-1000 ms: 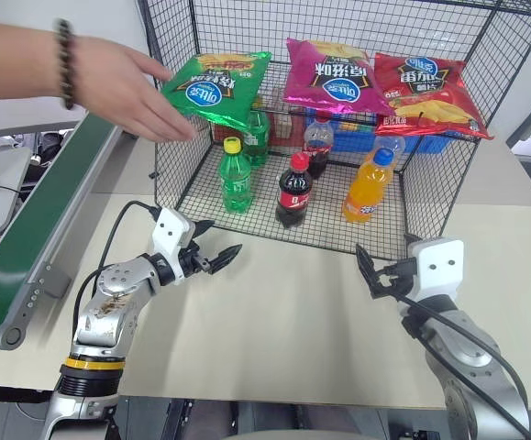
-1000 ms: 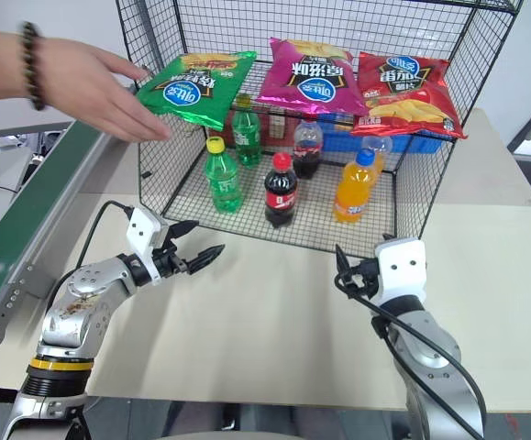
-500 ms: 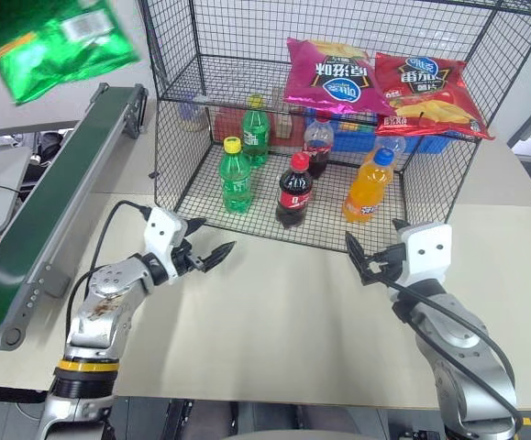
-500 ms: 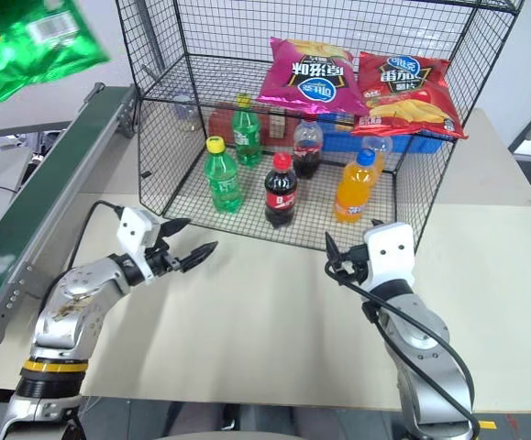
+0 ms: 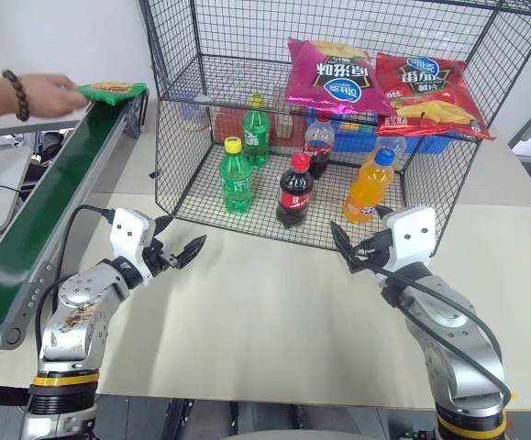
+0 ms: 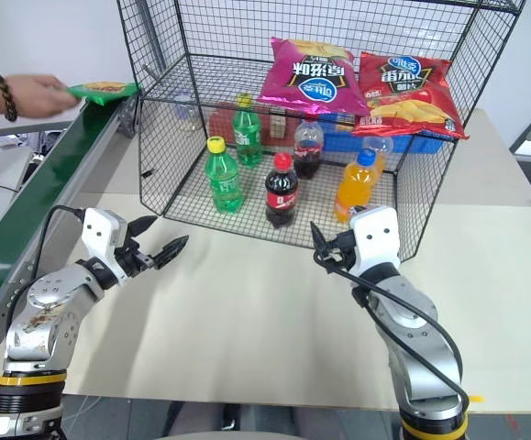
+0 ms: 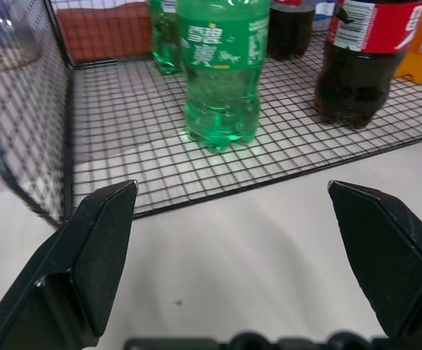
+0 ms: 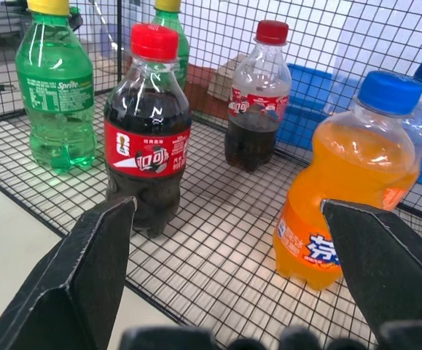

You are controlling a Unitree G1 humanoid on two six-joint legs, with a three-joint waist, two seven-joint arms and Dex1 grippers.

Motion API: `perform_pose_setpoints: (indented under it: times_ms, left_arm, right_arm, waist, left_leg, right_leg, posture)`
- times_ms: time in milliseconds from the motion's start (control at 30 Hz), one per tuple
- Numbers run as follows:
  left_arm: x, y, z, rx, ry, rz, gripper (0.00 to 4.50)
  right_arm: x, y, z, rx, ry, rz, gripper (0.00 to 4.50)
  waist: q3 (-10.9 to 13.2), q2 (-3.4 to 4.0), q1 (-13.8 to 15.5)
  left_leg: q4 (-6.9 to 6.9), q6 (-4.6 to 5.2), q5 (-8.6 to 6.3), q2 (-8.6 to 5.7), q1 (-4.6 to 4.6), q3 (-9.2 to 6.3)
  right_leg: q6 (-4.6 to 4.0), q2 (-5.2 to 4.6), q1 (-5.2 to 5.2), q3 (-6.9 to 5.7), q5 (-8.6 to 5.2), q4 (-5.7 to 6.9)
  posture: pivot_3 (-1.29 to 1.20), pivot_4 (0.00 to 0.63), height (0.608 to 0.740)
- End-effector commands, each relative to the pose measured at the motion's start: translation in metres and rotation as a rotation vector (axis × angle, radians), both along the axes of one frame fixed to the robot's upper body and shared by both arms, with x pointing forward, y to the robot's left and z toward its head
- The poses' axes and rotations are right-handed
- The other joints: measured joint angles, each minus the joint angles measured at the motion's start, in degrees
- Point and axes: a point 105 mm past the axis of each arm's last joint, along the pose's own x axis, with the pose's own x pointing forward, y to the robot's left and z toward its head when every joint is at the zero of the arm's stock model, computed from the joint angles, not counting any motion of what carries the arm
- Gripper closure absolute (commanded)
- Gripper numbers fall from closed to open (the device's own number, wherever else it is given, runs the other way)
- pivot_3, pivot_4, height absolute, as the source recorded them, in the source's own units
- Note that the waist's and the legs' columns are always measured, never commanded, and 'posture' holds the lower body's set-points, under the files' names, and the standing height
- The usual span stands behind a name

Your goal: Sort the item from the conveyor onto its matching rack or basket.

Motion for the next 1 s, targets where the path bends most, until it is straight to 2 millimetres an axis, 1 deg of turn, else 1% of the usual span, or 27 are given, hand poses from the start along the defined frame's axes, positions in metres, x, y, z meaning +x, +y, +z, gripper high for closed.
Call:
perform_pose_setpoints:
  times_ms: [33, 133, 233, 300, 333, 433, 467, 567, 600, 633, 700, 767, 833, 900, 1000]
  left_arm:
    - [-0.007, 0.013, 0.007, 0.018, -0.025, 0.027, 0.05]
    - [-0.012, 0.024, 0.003, 0.042, 0.002, 0.063, 0.05]
    - [-0.013, 0.036, 0.009, 0.039, -0.002, 0.098, 0.05]
    - [-0.007, 0.053, 0.031, -0.029, -0.042, 0.191, 0.05]
    - [-0.004, 0.064, 0.045, -0.100, -0.061, 0.245, 0.05]
    - [-0.004, 0.086, 0.077, -0.304, -0.104, 0.343, 0.05]
    - [-0.006, 0.093, 0.085, -0.367, -0.109, 0.364, 0.05]
    - [-0.010, 0.130, 0.087, -0.524, -0.043, 0.509, 0.05]
    - [-0.012, 0.138, 0.087, -0.560, -0.028, 0.533, 0.05]
    - [-0.013, 0.151, 0.088, -0.623, -0.020, 0.580, 0.05]
    - [-0.016, 0.167, 0.089, -0.701, -0.001, 0.635, 0.05]
    - [-0.020, 0.190, 0.079, -0.782, 0.099, 0.720, 0.05]
    - [-0.024, 0.203, 0.077, -0.857, 0.143, 0.750, 0.05]
    - [-0.027, 0.210, 0.073, -0.906, 0.194, 0.761, 0.05]
    - [-0.029, 0.213, 0.070, -0.954, 0.245, 0.737, 0.05]
  right_arm:
    - [-0.003, 0.008, 0.012, 0.006, -0.043, 0.050, 0.00]
    - [-0.003, 0.012, 0.014, 0.008, -0.038, 0.085, 0.00]
    - [-0.002, 0.018, 0.020, 0.005, -0.037, 0.153, 0.00]
    - [-0.001, 0.030, 0.033, -0.013, -0.043, 0.271, 0.00]
    - [-0.001, 0.037, 0.042, -0.014, -0.046, 0.338, 0.00]
    - [-0.002, 0.052, 0.064, -0.022, -0.050, 0.489, 0.00]
    - [-0.002, 0.056, 0.071, -0.019, -0.050, 0.532, 0.00]
    - [-0.004, 0.074, 0.095, -0.003, -0.053, 0.668, 0.00]
    - [-0.005, 0.079, 0.100, -0.003, -0.054, 0.703, 0.00]
    - [-0.007, 0.085, 0.108, 0.002, -0.057, 0.748, 0.00]
    - [-0.009, 0.093, 0.117, 0.008, -0.056, 0.803, 0.00]
    - [-0.013, 0.102, 0.127, 0.010, -0.062, 0.865, 0.00]
    - [-0.017, 0.109, 0.132, 0.006, -0.065, 0.913, 0.00]
    - [-0.020, 0.112, 0.134, 0.002, -0.073, 0.942, 0.00]
    - [-0.029, 0.117, 0.136, 0.004, -0.089, 0.997, 0.00]
  waist:
    - [0.00, 0.00, -0.06]
    - [0.00, 0.00, -0.22]
    - [0.00, 0.00, -0.09]
    - [0.01, 0.00, -0.11]
    - [0.01, -0.02, -0.11]
    - [0.06, -0.08, -0.20]
    - [0.06, -0.08, -0.23]
    - [0.06, -0.07, -0.27]
    - [0.06, -0.07, -0.26]
    - [0.06, -0.07, -0.27]
    - [0.07, -0.10, -0.14]
    - [0.10, -0.22, -0.09]
    - [0.08, -0.29, -0.11]
    - [0.08, -0.29, -0.03]
    - [0.08, -0.29, -0.01]
  left_leg:
    - [0.00, 0.00, 0.00, 0.00, 0.00, 0.01]
    - [-0.02, 0.00, 0.00, 0.04, 0.02, 0.04]
    - [0.01, 0.00, 0.00, 0.06, 0.02, 0.02]
    - [0.01, 0.00, 0.00, 0.05, 0.04, 0.02]
    - [0.01, 0.00, 0.00, 0.05, 0.03, 0.02]
    - [0.04, 0.00, 0.00, 0.09, -0.02, 0.01]
    - [0.04, 0.01, 0.00, 0.09, -0.01, -0.02]
    - [0.00, 0.07, -0.04, 0.11, 0.03, -0.04]
    - [-0.02, 0.07, -0.04, 0.10, 0.04, -0.05]
    - [-0.01, 0.07, -0.04, 0.11, 0.05, -0.05]
    - [0.01, 0.07, -0.04, 0.11, 0.06, -0.09]
    - [0.04, 0.06, -0.04, 0.11, 0.06, -0.14]
    - [0.03, 0.06, -0.04, 0.12, 0.06, -0.18]
    - [-0.01, 0.06, -0.04, 0.09, 0.06, -0.17]
    - [-0.01, 0.06, -0.04, 0.08, 0.05, -0.16]
  right_leg:
    - [0.00, -0.01, 0.00, 0.00, 0.00, 0.00]
    - [0.00, 0.00, -0.01, 0.02, 0.00, 0.00]
    - [0.00, 0.01, -0.01, -0.01, 0.00, 0.02]
    - [0.00, 0.00, 0.01, -0.02, 0.00, 0.02]
    - [0.00, 0.00, 0.00, -0.02, 0.00, 0.01]
    - [0.00, 0.05, -0.06, -0.07, 0.00, 0.02]
    - [0.00, 0.06, -0.03, -0.09, 0.00, 0.03]
    - [0.00, 0.05, -0.03, -0.11, 0.00, 0.06]
    - [0.00, 0.03, -0.04, -0.11, 0.00, 0.08]
    - [0.00, 0.03, -0.05, -0.11, 0.00, 0.11]
    - [-0.01, 0.02, -0.06, -0.16, 0.01, 0.17]
    - [-0.01, 0.00, -0.05, -0.24, 0.01, 0.18]
    - [-0.01, -0.01, -0.09, -0.30, 0.01, 0.20]
    - [-0.01, -0.13, -0.10, -0.44, 0.01, 0.21]
    - [-0.02, -0.30, -0.14, -0.63, 0.01, 0.23]
  posture:
    - [0.00, 0.150, 0.740]
    - [0.00, 0.150, 0.740]
    - [0.00, 0.150, 0.740]
    - [0.00, 0.150, 0.740]
    - [0.00, 0.150, 0.740]
    - [0.00, 0.150, 0.740]
    - [0.00, 0.150, 0.740]
    - [0.00, 0.150, 0.740]
    - [0.00, 0.150, 0.740]
    - [0.00, 0.150, 0.740]
    - [0.00, 0.150, 0.740]
    - [0.00, 0.150, 0.740]
    - [0.00, 0.150, 0.740]
    - [0.00, 0.150, 0.740]
    - [0.00, 0.150, 0.740]
